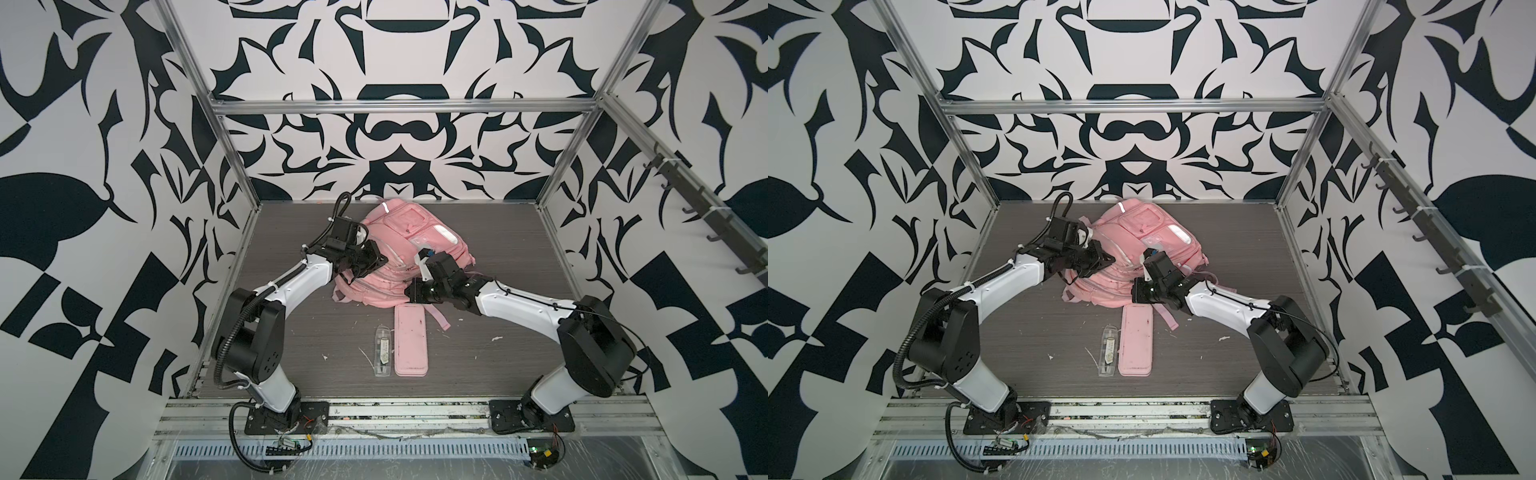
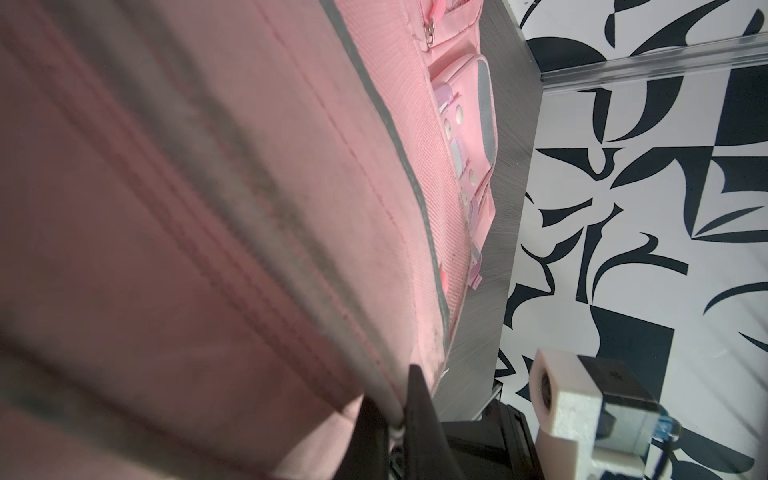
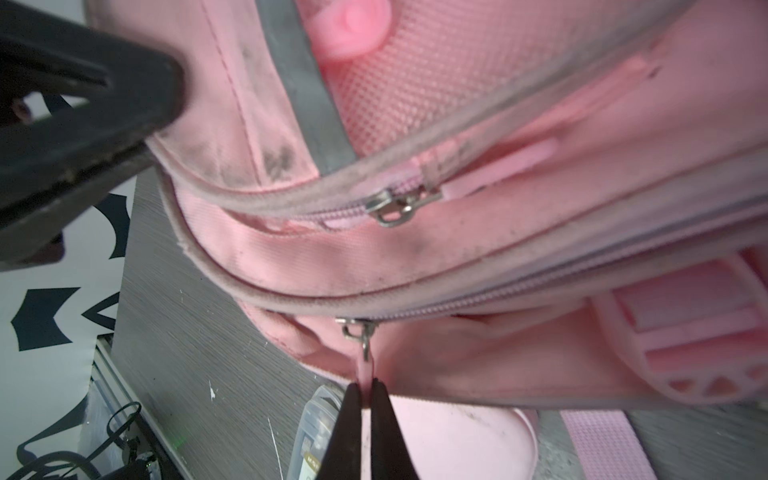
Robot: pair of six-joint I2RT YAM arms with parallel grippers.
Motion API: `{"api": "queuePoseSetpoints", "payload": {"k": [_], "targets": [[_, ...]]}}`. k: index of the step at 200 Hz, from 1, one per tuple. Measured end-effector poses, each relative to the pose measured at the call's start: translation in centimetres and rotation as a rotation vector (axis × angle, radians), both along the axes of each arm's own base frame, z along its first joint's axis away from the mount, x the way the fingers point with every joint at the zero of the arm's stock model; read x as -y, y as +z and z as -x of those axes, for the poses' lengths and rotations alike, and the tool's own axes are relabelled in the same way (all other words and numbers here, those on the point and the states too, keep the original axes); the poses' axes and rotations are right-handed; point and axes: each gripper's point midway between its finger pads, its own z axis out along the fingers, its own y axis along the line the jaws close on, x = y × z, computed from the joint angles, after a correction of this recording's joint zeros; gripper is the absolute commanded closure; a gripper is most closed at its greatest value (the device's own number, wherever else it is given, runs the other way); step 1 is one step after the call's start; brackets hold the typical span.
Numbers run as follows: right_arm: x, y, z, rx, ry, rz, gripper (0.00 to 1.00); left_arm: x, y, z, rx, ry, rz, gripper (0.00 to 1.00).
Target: Pack the student bag
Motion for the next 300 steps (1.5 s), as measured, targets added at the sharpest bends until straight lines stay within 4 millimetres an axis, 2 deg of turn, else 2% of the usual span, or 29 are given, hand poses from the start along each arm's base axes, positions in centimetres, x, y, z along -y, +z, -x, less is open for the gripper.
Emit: {"api": "queuePoseSetpoints", "payload": {"k": [52, 77, 111, 150, 190, 244, 270, 300], "targets": [[1.2, -1.0, 0.5, -0.015, 0.012, 0.082, 0.77, 0.0, 0.0, 0.0, -0.002, 0.0, -0.001, 1.0], [1.5, -1.1, 0.5, 0.0, 0.011, 0.097, 0.7, 0.0, 0.0, 0.0, -0.003, 0.0, -0.001, 1.0], [1.4, 0.3, 0.3, 0.046, 0.007, 0.08, 0.62, 0.0, -0.1, 0.1, -0.005, 0.0, -0.002, 1.0], [0.8, 1.9, -0.3, 0.102, 0.004, 0.039, 0.61, 0.0, -0.1, 0.1, -0.005, 0.0, -0.002, 1.0], [0.1, 1.5, -1.0, 0.119, 0.003, 0.022, 0.65, 0.0, -0.1, 0.1, -0.005, 0.0, -0.002, 1.0], [-0.2, -0.7, -1.2, 0.124, -0.001, 0.008, 0.7, 0.0, -0.1, 0.1, -0.006, 0.0, -0.002, 1.0], [-0.1, -1.2, -1.1, 0.127, -0.013, -0.012, 0.8, 0.0, -0.1, 0.1, -0.006, 0.0, -0.002, 1.0], [-0.4, -1.2, -1.0, 0.136, -0.013, -0.033, 0.85, 0.0, -0.1, 0.1, -0.005, 0.0, -0.002, 1.0]]}}
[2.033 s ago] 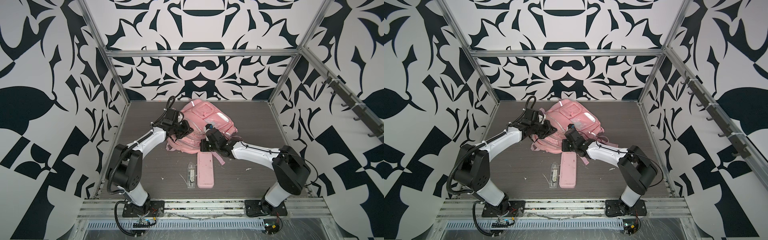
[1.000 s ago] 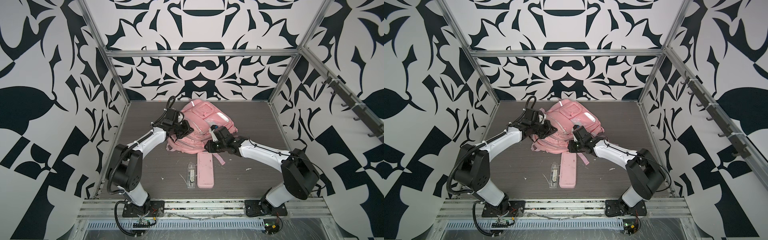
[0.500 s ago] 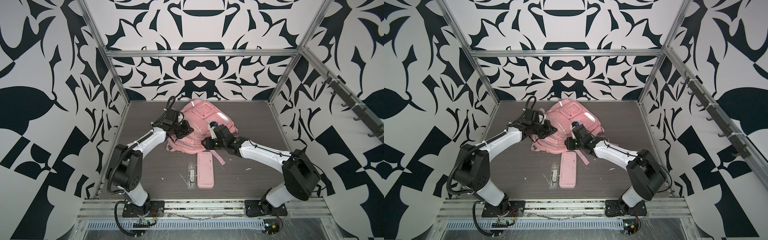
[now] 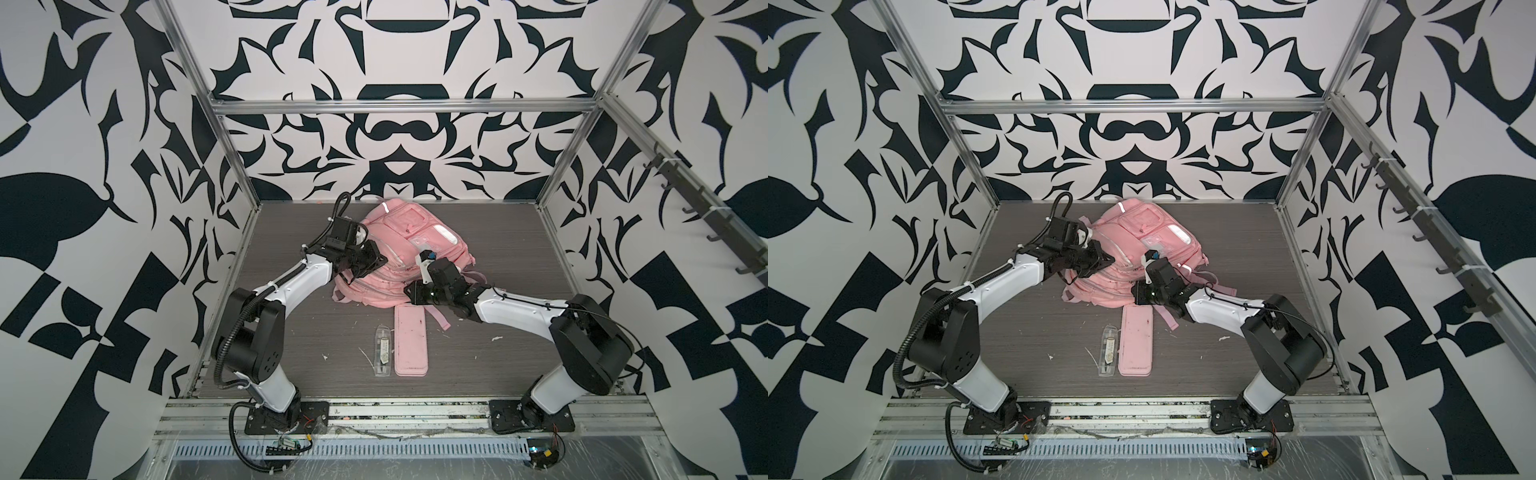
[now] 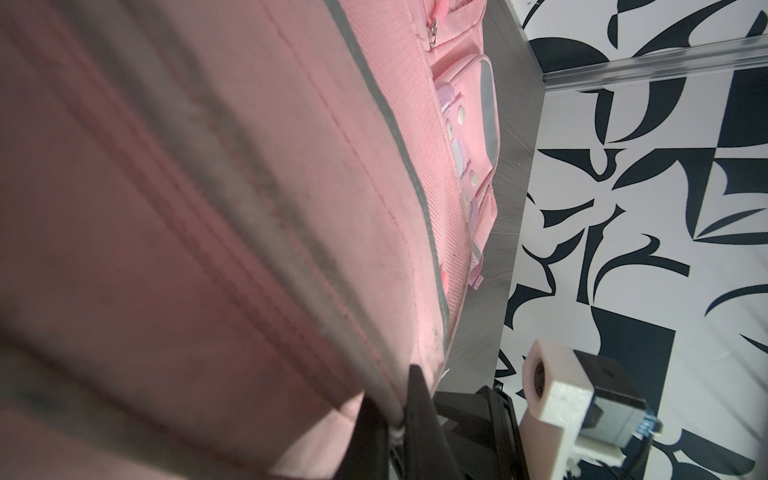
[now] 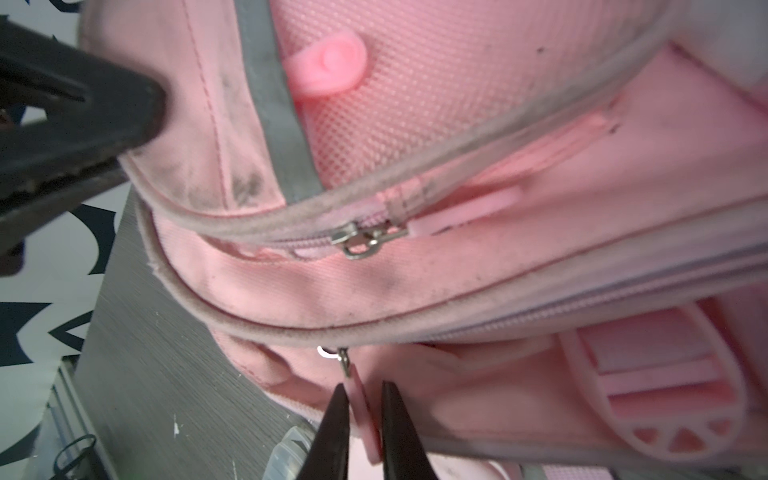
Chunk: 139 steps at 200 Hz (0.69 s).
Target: Pack the student bag
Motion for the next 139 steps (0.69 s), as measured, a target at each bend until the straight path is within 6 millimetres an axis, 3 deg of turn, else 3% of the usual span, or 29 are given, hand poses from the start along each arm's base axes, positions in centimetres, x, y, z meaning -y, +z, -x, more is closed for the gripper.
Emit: {"api": "queuePoseSetpoints", "payload": {"k": [92, 139], "targets": [[-0.3, 1.3, 1.1, 0.001, 0.01, 0.008, 0.98, 0.0, 0.0, 0.0, -0.002, 0.003, 0.002, 1.0], [-2.9, 1.4, 0.7, -0.021, 0.05, 0.033, 1.0, 0.1, 0.1, -0.1, -0.004, 0.008, 0.007, 1.0]]}}
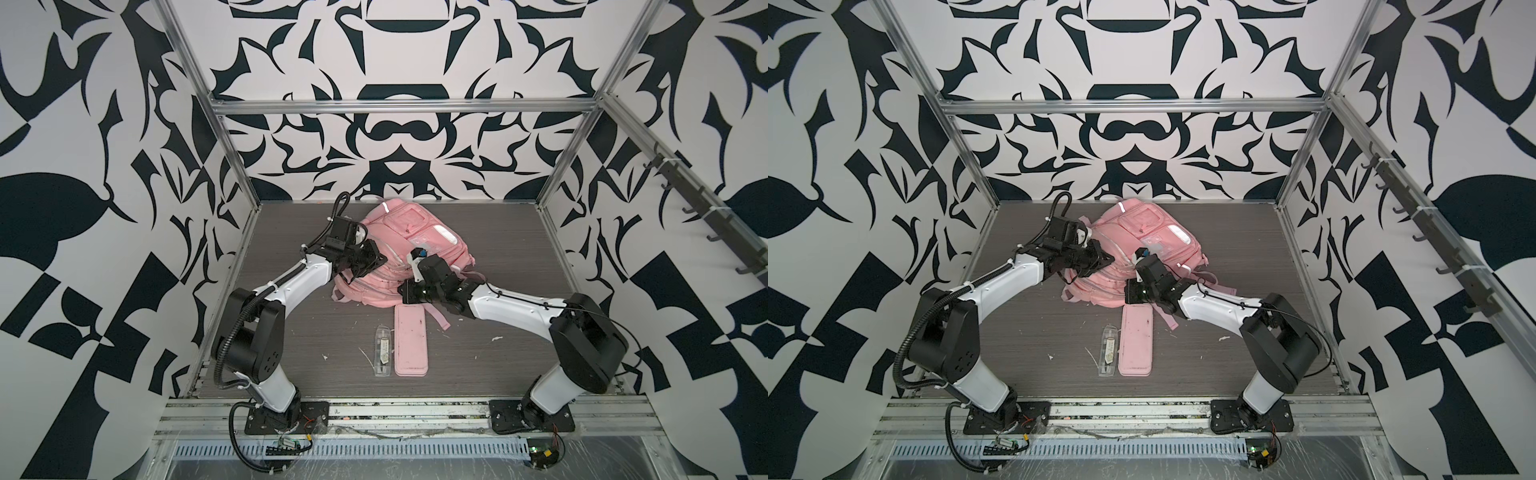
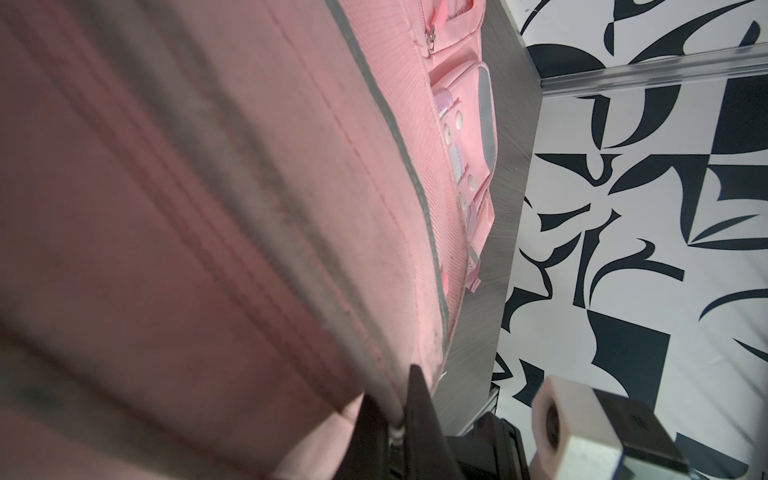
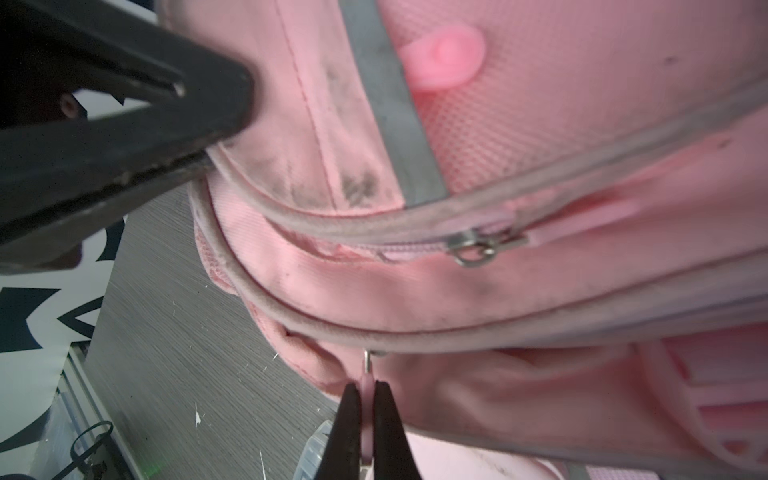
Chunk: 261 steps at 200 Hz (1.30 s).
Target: Pack the student bag
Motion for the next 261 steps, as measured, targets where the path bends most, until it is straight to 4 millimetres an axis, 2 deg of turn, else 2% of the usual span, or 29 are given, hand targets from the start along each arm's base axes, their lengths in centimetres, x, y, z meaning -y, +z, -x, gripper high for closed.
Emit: {"api": "queuePoseSetpoints", "payload": {"k": [36, 58, 66, 95, 109, 120, 140, 185, 224, 249, 261], "targets": [[-4.1, 1.6, 0.3, 0.024, 0.072, -0.022, 1.0, 0.0, 0.0, 0.0, 0.0, 0.002, -0.002, 1.0], [-5.2, 2.1, -0.2, 0.036, 0.078, -0.028, 1.0, 0.0, 0.0, 0.0, 0.001, 0.004, -0.004, 1.0], [-5.4, 2.0, -0.3, 0.036, 0.078, -0.027, 1.0, 0.0, -0.1, 0.0, 0.001, 0.004, -0.004, 0.95], [-5.4, 1.9, -0.3, 0.033, 0.074, -0.018, 1.0, -0.1, -0.2, -0.1, 0.01, 0.0, -0.01, 0.63], [-5.0, 2.0, -0.4, 0.033, 0.068, -0.018, 1.0, -0.5, -0.1, -0.4, 0.021, 0.003, -0.016, 0.55], [-4.3, 2.1, -0.5, 0.033, 0.057, -0.018, 1.0, -0.9, -0.2, -0.6, 0.022, 0.011, -0.019, 0.5], [-2.6, 2.1, -0.3, 0.027, 0.041, -0.012, 1.0, -2.3, -0.2, -1.3, 0.033, 0.026, -0.03, 0.48], [3.5, 2.3, -0.8, -0.002, -0.036, 0.007, 1.0, -4.5, 0.5, -2.1, 0.066, 0.047, -0.08, 0.48], [9.8, 2.7, -1.6, -0.014, -0.142, 0.053, 1.0, -4.1, 1.2, -3.7, 0.1, 0.017, -0.11, 0.5], [12.9, 2.5, -1.9, -0.03, -0.197, 0.079, 1.0, -3.2, -1.0, -4.7, 0.066, -0.01, -0.131, 0.53], [13.7, 2.1, -1.8, -0.044, -0.208, 0.094, 1.0, -2.4, -2.1, -4.9, 0.046, -0.032, -0.138, 0.54]]}}
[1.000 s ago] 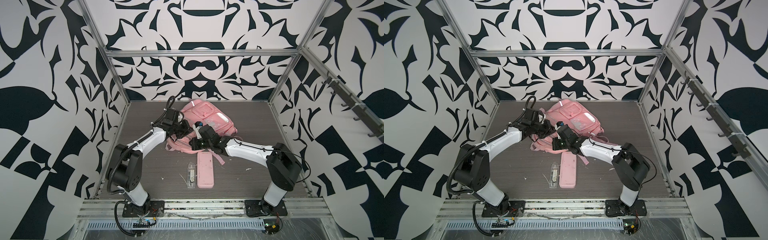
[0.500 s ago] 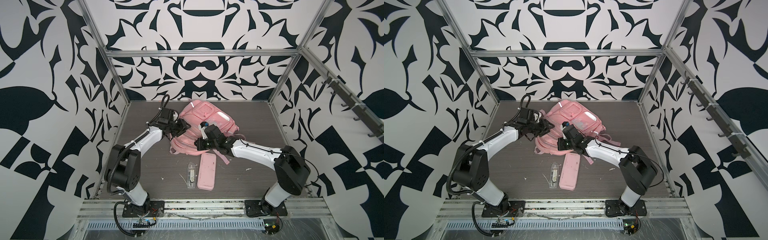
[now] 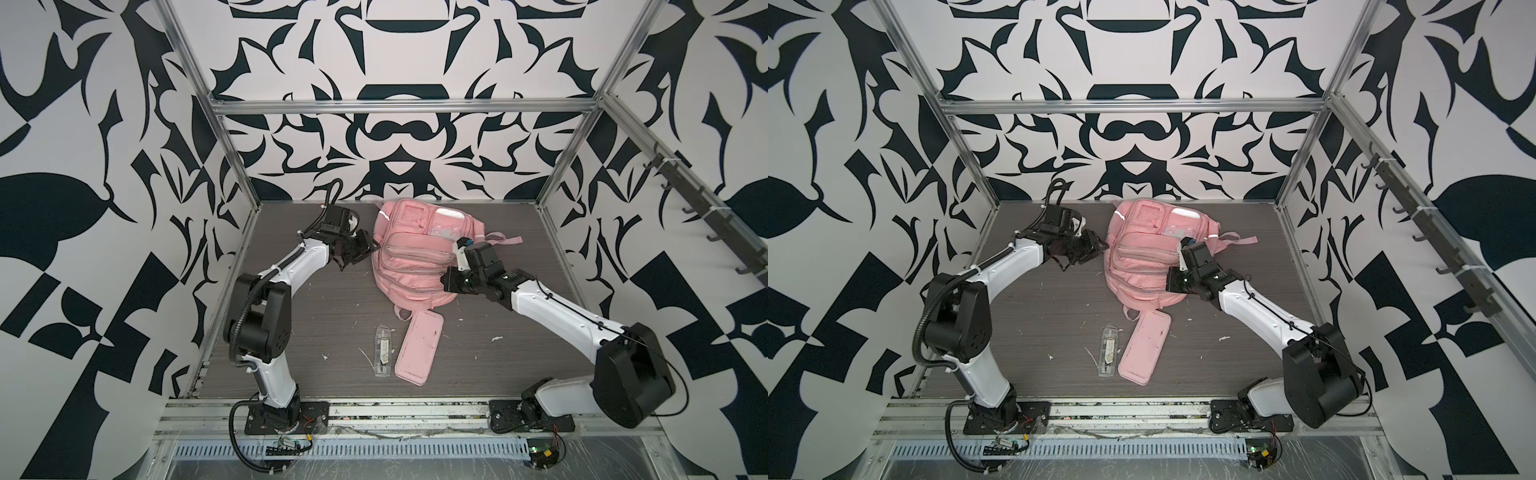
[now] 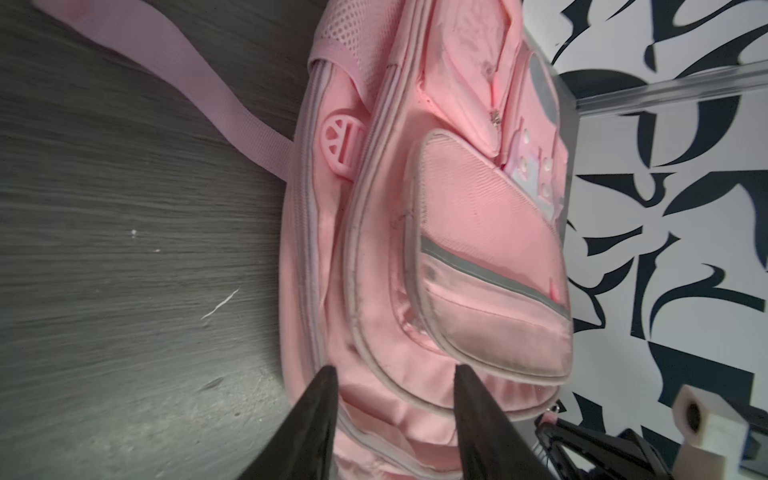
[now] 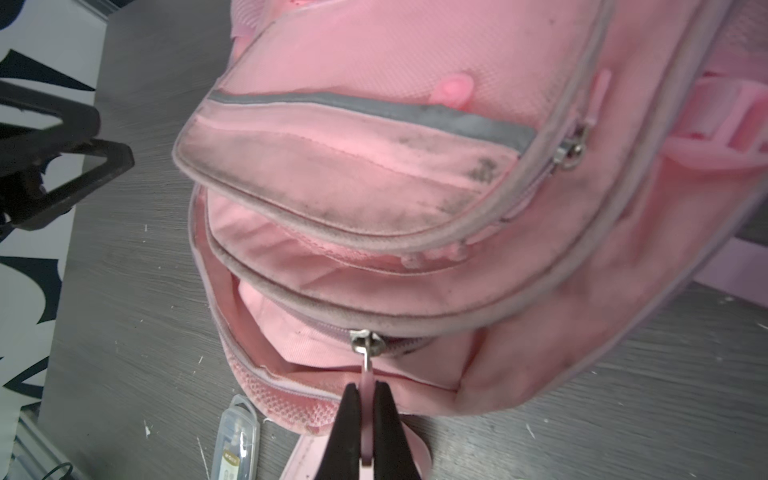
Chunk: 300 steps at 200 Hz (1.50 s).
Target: Pack the student bag
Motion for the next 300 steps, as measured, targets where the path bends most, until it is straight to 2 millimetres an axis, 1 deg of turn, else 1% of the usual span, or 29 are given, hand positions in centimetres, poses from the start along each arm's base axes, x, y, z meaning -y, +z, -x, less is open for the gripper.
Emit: {"api": "queuePoseSetpoints", "payload": {"k": [19, 35, 55, 74, 83, 91, 95, 109, 124, 127, 154, 174, 199, 224, 249, 274, 300], "targets": [[0.0, -0.3, 0.3, -0.013, 0.013, 0.008, 1.0, 1.9, -1.4, -0.2, -0.026, -0.049, 0.006, 0.54], [0.0, -0.4, 0.4, -0.016, 0.02, 0.01, 1.0, 3.6, -1.9, -0.2, -0.03, -0.086, 0.011, 0.55], [0.0, -0.4, 0.5, -0.015, 0.026, 0.014, 1.0, 4.8, -1.8, -0.1, -0.027, -0.113, 0.019, 0.57], [0.0, -0.5, 0.5, -0.015, 0.032, 0.019, 1.0, 5.1, -1.6, -0.1, -0.02, -0.12, 0.024, 0.6], [0.0, -0.5, 0.6, -0.016, 0.036, 0.019, 1.0, 5.1, -1.6, -0.3, -0.021, -0.118, 0.025, 0.63], [0.0, -0.5, 0.6, -0.018, 0.04, 0.018, 1.0, 5.2, -1.7, -0.4, -0.023, -0.118, 0.026, 0.68], [0.0, -0.6, 0.7, -0.019, 0.042, 0.019, 1.0, 5.2, -1.8, -0.5, -0.024, -0.118, 0.028, 0.71], [-0.2, -0.9, 0.8, -0.029, 0.051, 0.019, 1.0, 5.3, -2.4, -0.7, -0.043, -0.11, 0.031, 0.88], [-0.5, -1.5, 1.0, -0.053, 0.067, 0.012, 1.0, 5.3, -3.0, -0.8, -0.058, -0.107, 0.034, 0.99], [-0.6, -1.6, 1.0, -0.058, 0.069, 0.01, 1.0, 5.3, -3.1, -0.8, -0.055, -0.111, 0.033, 1.0], [-1.6, -2.3, 1.5, -0.079, 0.102, 0.007, 1.0, 5.4, -3.1, -1.1, -0.054, -0.1, 0.046, 1.0], [-3.0, -2.7, 2.0, -0.082, 0.138, 0.015, 1.0, 5.4, -3.4, -1.0, -0.056, -0.098, 0.056, 1.0], [-5.4, -3.1, 2.1, -0.09, 0.187, 0.026, 1.0, 5.3, -3.8, -0.7, -0.065, -0.094, 0.068, 1.0], [-8.2, -3.1, 1.3, -0.088, 0.225, 0.026, 1.0, 5.2, -3.7, -0.6, -0.058, -0.087, 0.079, 1.0], [-10.9, -3.5, -0.1, -0.096, 0.246, 0.017, 1.0, 4.9, -3.0, -0.5, -0.039, -0.075, 0.091, 1.0], [-12.8, -4.2, -1.4, -0.112, 0.263, 0.007, 1.0, 3.7, -2.6, -0.3, -0.012, -0.041, 0.099, 1.0], [-14.6, -4.4, -1.9, -0.131, 0.299, -0.014, 1.0, 0.6, -2.5, 0.5, 0.003, 0.04, 0.1, 1.0]]}}
